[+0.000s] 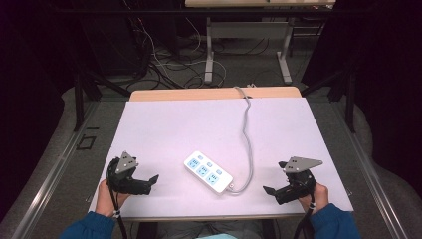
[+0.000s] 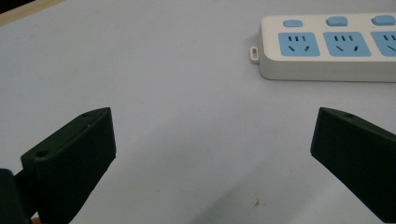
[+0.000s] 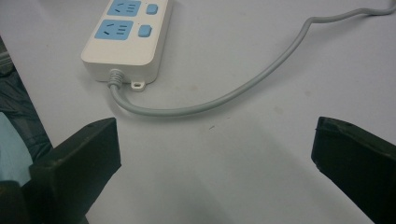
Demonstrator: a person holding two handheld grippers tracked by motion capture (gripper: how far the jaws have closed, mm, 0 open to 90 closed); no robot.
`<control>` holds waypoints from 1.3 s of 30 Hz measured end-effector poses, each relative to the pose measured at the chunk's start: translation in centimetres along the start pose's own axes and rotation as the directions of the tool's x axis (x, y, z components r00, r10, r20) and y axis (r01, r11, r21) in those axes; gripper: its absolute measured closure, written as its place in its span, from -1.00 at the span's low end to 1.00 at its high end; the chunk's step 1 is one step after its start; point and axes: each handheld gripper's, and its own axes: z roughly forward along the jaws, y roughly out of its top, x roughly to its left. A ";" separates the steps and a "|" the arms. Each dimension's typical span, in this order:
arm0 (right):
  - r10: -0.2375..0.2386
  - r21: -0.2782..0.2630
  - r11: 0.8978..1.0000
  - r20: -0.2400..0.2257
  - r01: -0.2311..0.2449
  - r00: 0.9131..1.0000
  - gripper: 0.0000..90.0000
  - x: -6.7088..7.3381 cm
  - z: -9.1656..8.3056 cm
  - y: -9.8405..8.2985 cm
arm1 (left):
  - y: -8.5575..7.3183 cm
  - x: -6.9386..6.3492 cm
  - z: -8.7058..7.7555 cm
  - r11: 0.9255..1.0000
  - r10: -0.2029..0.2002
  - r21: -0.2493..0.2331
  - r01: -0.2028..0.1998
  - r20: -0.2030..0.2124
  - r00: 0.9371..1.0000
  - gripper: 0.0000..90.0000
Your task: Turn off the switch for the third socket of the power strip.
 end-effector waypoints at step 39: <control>-0.009 0.022 1.000 -0.009 0.009 1.000 -0.97 -0.2 0.0 0.0 | 3.7 -0.6 3.0 0.999 0.025 -0.036 -0.024 0.035 0.999 -1.00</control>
